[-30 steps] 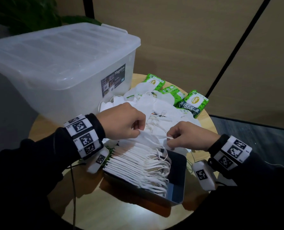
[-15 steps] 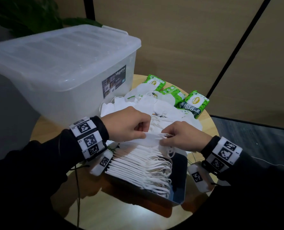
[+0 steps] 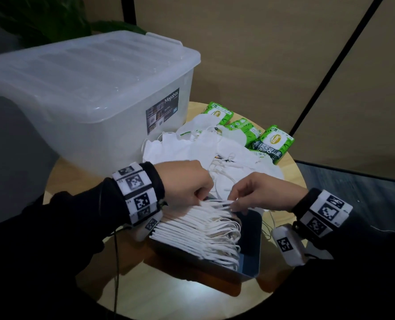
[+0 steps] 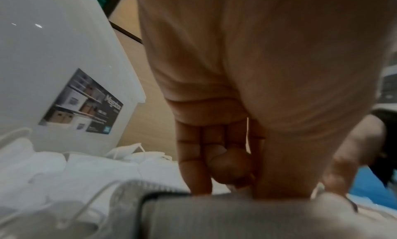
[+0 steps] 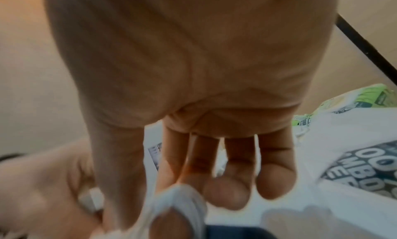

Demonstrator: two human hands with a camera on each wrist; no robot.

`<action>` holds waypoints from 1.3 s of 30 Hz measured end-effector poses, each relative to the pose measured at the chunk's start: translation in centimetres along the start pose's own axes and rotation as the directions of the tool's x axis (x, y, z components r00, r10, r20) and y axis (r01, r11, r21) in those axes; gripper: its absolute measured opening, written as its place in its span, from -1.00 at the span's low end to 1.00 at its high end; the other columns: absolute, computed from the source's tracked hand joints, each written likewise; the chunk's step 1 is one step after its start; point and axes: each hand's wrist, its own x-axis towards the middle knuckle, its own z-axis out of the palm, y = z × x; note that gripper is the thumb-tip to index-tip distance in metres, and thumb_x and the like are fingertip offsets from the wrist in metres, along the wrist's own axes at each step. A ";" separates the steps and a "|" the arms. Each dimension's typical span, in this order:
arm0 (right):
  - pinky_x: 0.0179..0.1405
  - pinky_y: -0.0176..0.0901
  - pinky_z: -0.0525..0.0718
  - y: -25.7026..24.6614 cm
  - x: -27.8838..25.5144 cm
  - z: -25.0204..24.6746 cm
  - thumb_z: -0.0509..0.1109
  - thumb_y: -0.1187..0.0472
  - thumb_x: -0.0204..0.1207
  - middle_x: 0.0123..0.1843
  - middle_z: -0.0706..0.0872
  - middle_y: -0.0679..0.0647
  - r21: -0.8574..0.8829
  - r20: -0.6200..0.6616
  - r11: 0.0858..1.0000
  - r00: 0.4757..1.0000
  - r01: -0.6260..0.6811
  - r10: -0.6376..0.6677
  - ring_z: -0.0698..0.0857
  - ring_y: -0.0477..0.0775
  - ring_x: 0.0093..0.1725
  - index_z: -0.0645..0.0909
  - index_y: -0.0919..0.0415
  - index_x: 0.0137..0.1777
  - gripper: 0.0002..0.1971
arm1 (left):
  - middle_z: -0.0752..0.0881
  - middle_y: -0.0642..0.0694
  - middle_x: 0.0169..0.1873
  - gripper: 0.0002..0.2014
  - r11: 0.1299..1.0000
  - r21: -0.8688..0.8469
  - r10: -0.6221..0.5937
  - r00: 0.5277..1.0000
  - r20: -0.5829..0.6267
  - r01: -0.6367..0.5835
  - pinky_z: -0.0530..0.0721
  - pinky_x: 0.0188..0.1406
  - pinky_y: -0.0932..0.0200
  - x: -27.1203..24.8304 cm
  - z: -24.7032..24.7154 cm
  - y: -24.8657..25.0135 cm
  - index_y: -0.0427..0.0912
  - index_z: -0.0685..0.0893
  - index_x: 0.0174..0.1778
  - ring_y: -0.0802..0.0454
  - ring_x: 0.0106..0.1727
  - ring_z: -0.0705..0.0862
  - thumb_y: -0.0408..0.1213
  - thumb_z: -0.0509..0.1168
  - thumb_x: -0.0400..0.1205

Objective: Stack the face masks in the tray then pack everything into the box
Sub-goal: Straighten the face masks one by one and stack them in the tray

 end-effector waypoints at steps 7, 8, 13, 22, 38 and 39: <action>0.07 0.14 0.76 -0.4 -0.3 -0.5 0.68 0.15 0.46 -0.13 0.91 0.02 0.112 -0.209 0.990 0.976 0.080 -0.056 0.80 0.06 -0.14 0.92 0.05 -0.06 -0.93 | 0.61 0.16 -0.40 -0.90 0.999 0.005 0.036 0.996 -0.077 -0.036 0.42 -0.37 0.29 -0.4 -1.2 -0.7 -0.02 0.67 -0.24 0.27 -0.32 0.54 -0.22 0.45 0.56; 0.13 0.08 0.75 -0.6 -0.2 -0.4 0.68 0.16 0.47 -0.12 0.91 -0.02 0.113 -0.214 0.989 0.975 0.093 -0.067 0.83 0.03 -0.09 0.92 0.05 -0.03 -0.90 | 0.61 0.16 -0.40 -0.89 0.999 0.011 0.035 0.998 -0.061 -0.034 0.42 -0.36 0.29 -0.5 -0.9 -0.6 0.00 0.66 -0.23 0.26 -0.32 0.53 -0.20 0.45 0.57; -0.22 -0.19 0.57 -1.4 0.7 0.9 0.68 0.08 0.47 -0.30 0.86 -0.05 -0.026 -0.119 0.998 0.991 0.060 -0.063 0.67 -0.19 -0.38 0.87 -0.02 0.02 -0.85 | 0.63 0.12 -0.34 -0.86 1.000 -0.024 0.014 0.996 -0.087 -0.016 0.52 -0.27 0.16 0.0 -0.3 -0.5 0.03 0.60 -0.23 0.14 -0.25 0.57 -0.22 0.44 0.53; -0.36 -0.23 0.50 -1.5 0.5 0.7 0.73 -0.03 0.36 -0.42 0.80 0.03 -0.072 -0.194 0.997 0.980 0.030 -0.043 0.59 -0.11 -0.43 0.87 0.08 -0.35 -0.77 | 0.64 0.22 -0.35 -0.81 0.998 -0.052 0.030 0.994 -0.102 -0.035 0.36 -0.32 0.41 -0.3 -0.3 -1.6 0.09 0.60 -0.24 0.38 -0.27 0.56 -0.16 0.51 0.55; -0.30 -0.40 0.58 -1.9 1.8 1.8 0.73 0.12 0.39 -0.36 0.85 -0.08 -0.031 -0.200 0.998 0.978 0.059 -0.064 0.68 -0.25 -0.40 0.91 0.01 -0.24 -0.95 | 0.74 0.10 -0.38 -0.77 0.969 -0.228 -0.097 0.995 -0.017 0.090 0.57 -0.36 0.38 -0.9 -1.9 -2.7 0.01 0.72 -0.21 0.24 -0.32 0.69 -0.22 0.68 0.43; -0.29 -0.40 0.58 -1.8 1.8 1.8 0.72 0.13 0.39 -0.36 0.84 -0.09 -0.051 -0.182 0.997 0.981 0.053 -0.061 0.69 -0.25 -0.38 0.91 0.01 -0.24 -0.95 | 0.76 0.08 -0.37 -0.79 0.960 -0.257 -0.123 0.992 -0.032 0.111 0.65 -0.33 0.31 -1.5 -2.4 -3.0 0.02 0.74 -0.20 0.20 -0.34 0.72 -0.22 0.68 0.44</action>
